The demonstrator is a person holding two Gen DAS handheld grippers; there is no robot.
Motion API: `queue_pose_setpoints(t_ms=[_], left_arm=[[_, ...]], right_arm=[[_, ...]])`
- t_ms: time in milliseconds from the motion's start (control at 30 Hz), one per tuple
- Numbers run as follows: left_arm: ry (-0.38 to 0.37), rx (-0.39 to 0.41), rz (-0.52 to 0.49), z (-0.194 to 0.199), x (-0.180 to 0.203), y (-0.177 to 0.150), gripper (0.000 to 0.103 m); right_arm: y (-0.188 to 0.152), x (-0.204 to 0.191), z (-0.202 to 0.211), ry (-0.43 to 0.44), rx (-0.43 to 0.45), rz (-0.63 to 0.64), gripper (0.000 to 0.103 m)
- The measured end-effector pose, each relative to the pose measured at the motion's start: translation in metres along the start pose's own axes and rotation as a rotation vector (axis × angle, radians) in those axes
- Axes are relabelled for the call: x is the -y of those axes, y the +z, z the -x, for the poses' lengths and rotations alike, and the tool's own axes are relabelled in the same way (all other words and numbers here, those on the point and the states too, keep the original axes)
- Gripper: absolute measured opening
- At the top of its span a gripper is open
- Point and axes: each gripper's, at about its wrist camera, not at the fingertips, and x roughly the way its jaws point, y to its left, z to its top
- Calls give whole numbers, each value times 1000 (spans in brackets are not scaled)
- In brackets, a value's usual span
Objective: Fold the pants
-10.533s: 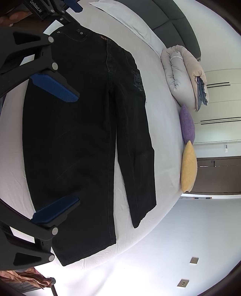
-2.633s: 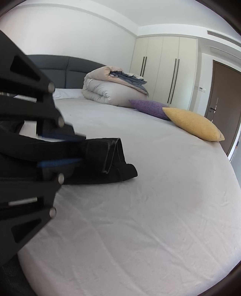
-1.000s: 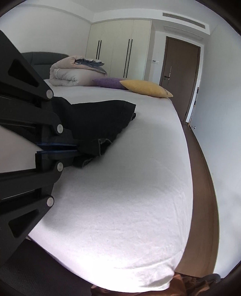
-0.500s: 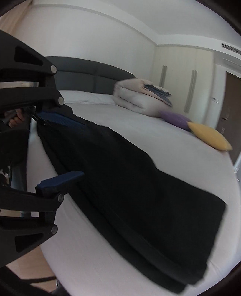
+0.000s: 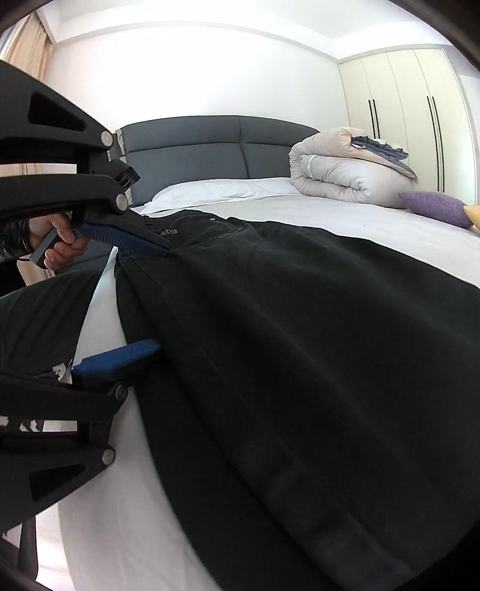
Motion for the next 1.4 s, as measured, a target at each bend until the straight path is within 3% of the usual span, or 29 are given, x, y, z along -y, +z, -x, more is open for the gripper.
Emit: queue_pose_setpoints(t_ms=[33,100,167,300,500,600,700,767,833,900,933,1000,1033,1067,1400], left_arm=[[4,0,-1,-1,2,0,5],[10,-2,-2,-1,5,1,5],[18,-6,-7,0,9,2,5],[22,-17,-17,1,9,1,5],[34,-26,-37,4,13,-1,5],[62,-17,-31,8,17,1,5],[75,19,-68,23,34,8,6],[26,83,-66,35,51,19,6],[-32,114,-80,34,72,33,6],[-49,93,-114,16,94,43,6],[-61,72,-132,4,104,46,6],[-61,18,-157,-22,120,48,6],[-58,-14,-170,-35,127,45,5],[-41,-11,-177,-40,130,43,5],[-51,-18,-171,-33,119,29,5]], right_arm=[[1,-1,-3,7,-9,2,52],[4,-4,-17,22,-27,6,41],[5,-3,-28,4,-38,31,8],[-3,-3,-30,-36,-14,101,4],[-14,7,-31,-21,-7,107,3],[-8,1,-33,-5,-10,101,4],[-2,6,-20,50,9,52,24],[5,8,-2,97,76,13,49],[16,12,26,122,190,-21,57],[26,21,47,129,260,-56,57],[32,27,57,137,289,-77,53],[38,43,75,123,333,-124,30],[40,52,82,103,343,-143,11],[41,61,88,70,347,-156,0],[33,69,89,66,341,-78,0]])
